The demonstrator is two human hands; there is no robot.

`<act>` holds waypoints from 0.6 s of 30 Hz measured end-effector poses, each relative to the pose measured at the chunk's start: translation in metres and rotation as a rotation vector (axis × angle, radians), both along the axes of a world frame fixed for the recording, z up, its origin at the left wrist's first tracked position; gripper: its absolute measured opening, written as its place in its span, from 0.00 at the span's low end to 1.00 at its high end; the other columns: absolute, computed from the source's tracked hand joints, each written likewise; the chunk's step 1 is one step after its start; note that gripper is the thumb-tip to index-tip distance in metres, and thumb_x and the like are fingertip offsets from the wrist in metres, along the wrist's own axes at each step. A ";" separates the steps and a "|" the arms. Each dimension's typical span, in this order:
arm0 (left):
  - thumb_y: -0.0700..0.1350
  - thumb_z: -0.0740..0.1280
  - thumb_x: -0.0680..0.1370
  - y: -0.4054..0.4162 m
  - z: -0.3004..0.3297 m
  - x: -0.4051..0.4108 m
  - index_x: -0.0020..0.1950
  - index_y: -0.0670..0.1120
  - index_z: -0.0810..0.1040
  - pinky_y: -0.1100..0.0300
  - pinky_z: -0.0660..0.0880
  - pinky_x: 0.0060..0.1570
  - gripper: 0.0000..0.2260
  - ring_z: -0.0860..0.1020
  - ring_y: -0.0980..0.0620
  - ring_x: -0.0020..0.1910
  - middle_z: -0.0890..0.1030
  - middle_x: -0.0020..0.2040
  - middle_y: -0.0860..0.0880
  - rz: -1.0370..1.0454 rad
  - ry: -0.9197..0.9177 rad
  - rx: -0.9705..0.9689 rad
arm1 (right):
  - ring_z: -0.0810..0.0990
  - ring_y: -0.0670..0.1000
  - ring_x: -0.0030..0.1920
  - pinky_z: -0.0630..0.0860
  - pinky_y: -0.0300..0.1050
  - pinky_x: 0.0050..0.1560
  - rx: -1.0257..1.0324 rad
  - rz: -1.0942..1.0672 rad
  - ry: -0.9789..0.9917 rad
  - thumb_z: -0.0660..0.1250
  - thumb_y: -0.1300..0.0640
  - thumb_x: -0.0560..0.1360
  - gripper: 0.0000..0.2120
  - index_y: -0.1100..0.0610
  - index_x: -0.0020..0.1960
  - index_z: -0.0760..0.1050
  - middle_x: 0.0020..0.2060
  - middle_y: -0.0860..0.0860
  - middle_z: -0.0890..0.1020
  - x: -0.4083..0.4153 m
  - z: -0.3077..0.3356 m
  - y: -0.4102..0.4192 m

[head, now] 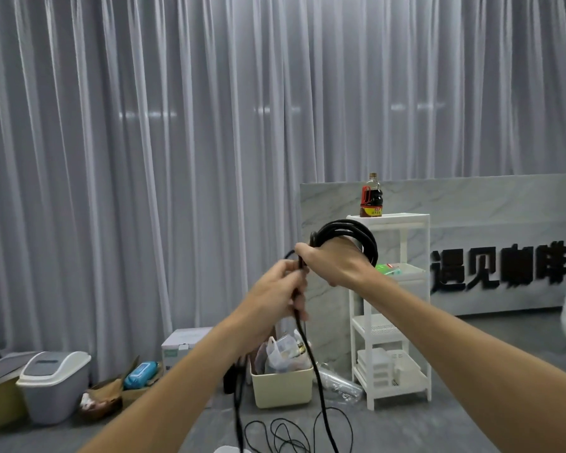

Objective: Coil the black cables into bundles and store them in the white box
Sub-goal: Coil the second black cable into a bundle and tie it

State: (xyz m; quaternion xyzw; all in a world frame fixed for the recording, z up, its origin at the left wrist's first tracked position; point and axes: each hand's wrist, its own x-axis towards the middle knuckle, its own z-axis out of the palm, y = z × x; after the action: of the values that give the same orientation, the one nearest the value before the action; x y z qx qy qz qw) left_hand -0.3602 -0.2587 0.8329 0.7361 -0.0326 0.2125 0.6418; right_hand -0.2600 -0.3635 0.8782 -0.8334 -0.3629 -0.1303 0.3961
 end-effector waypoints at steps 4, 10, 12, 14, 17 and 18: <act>0.46 0.56 0.85 0.027 0.012 -0.007 0.57 0.49 0.79 0.64 0.61 0.26 0.12 0.62 0.58 0.25 0.65 0.29 0.56 0.250 -0.066 0.127 | 0.67 0.52 0.26 0.68 0.47 0.33 -0.030 0.046 -0.038 0.58 0.40 0.75 0.24 0.55 0.28 0.62 0.22 0.49 0.65 0.006 -0.004 -0.008; 0.49 0.58 0.85 0.040 0.028 -0.014 0.56 0.54 0.81 0.79 0.68 0.42 0.12 0.76 0.74 0.44 0.80 0.40 0.68 0.350 -0.146 0.449 | 0.68 0.48 0.25 0.68 0.45 0.34 -0.185 0.145 -0.134 0.64 0.42 0.73 0.21 0.55 0.29 0.66 0.22 0.46 0.68 0.009 0.003 -0.012; 0.50 0.59 0.84 0.038 0.036 -0.016 0.57 0.55 0.81 0.79 0.68 0.41 0.11 0.76 0.75 0.41 0.83 0.43 0.63 0.281 -0.136 0.501 | 0.74 0.49 0.29 0.69 0.43 0.35 -0.295 0.102 -0.253 0.64 0.41 0.74 0.21 0.55 0.31 0.68 0.26 0.47 0.73 0.007 0.005 -0.012; 0.51 0.60 0.84 0.037 0.043 -0.017 0.56 0.54 0.83 0.73 0.66 0.29 0.11 0.71 0.63 0.26 0.76 0.27 0.56 0.195 -0.113 0.512 | 0.78 0.50 0.35 0.71 0.43 0.36 -0.378 0.049 -0.356 0.61 0.46 0.78 0.18 0.53 0.32 0.72 0.30 0.47 0.76 0.006 0.007 -0.011; 0.52 0.67 0.81 0.043 0.053 -0.021 0.56 0.52 0.83 0.66 0.59 0.24 0.09 0.61 0.57 0.26 0.65 0.29 0.55 0.120 -0.034 0.362 | 0.80 0.49 0.40 0.73 0.42 0.40 -0.366 0.026 -0.448 0.57 0.51 0.79 0.17 0.56 0.39 0.78 0.35 0.48 0.81 0.010 0.011 -0.010; 0.51 0.69 0.79 0.046 0.054 -0.023 0.57 0.51 0.82 0.66 0.59 0.23 0.09 0.61 0.57 0.26 0.66 0.29 0.55 0.085 0.013 0.316 | 0.78 0.48 0.39 0.71 0.40 0.39 -0.338 0.011 -0.494 0.57 0.51 0.79 0.17 0.55 0.37 0.78 0.35 0.47 0.80 0.013 0.013 -0.010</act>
State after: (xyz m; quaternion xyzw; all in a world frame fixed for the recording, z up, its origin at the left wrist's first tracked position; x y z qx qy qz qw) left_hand -0.3827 -0.2130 0.8866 0.8300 -0.0304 0.2271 0.5085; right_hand -0.2466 -0.3737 0.8909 -0.8286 -0.4695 -0.2644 0.1521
